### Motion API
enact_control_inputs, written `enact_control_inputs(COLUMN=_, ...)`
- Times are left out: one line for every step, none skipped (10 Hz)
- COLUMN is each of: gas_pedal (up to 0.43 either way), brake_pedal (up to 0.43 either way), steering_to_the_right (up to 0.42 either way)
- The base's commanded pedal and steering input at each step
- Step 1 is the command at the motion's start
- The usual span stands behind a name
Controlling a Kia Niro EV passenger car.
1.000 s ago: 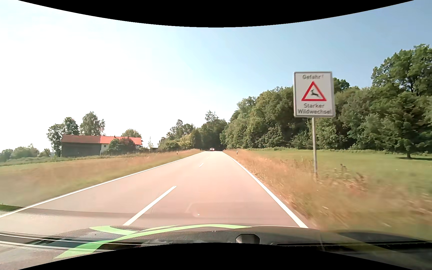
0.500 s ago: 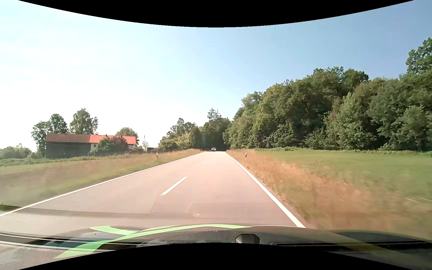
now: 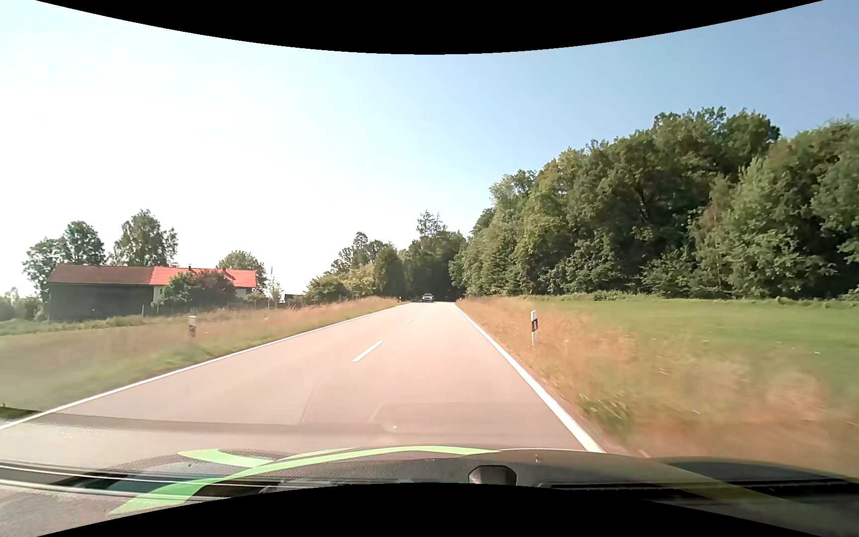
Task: Follow the waypoints while adhering to traffic rules and regulations
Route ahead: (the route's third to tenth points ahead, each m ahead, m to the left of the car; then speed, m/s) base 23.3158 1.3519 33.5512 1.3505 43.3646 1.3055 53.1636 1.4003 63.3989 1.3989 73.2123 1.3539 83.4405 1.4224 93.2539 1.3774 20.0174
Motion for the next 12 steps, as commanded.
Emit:
enact_control_inputs(gas_pedal=0.197, brake_pedal=0.0, steering_to_the_right=-0.01)
enact_control_inputs(gas_pedal=0.177, brake_pedal=0.0, steering_to_the_right=-0.01)
enact_control_inputs(gas_pedal=0.169, brake_pedal=0.0, steering_to_the_right=-0.01)
enact_control_inputs(gas_pedal=0.15, brake_pedal=0.0, steering_to_the_right=-0.01)
enact_control_inputs(gas_pedal=0.15, brake_pedal=0.0, steering_to_the_right=-0.006)
enact_control_inputs(gas_pedal=0.138, brake_pedal=0.0, steering_to_the_right=-0.004)
enact_control_inputs(gas_pedal=0.138, brake_pedal=0.0, steering_to_the_right=-0.005)
enact_control_inputs(gas_pedal=0.157, brake_pedal=0.0, steering_to_the_right=-0.005)
enact_control_inputs(gas_pedal=0.177, brake_pedal=0.0, steering_to_the_right=-0.005)
enact_control_inputs(gas_pedal=0.189, brake_pedal=0.0, steering_to_the_right=-0.004)
enact_control_inputs(gas_pedal=0.209, brake_pedal=0.0, steering_to_the_right=-0.004)
enact_control_inputs(gas_pedal=0.22, brake_pedal=0.0, steering_to_the_right=-0.004)
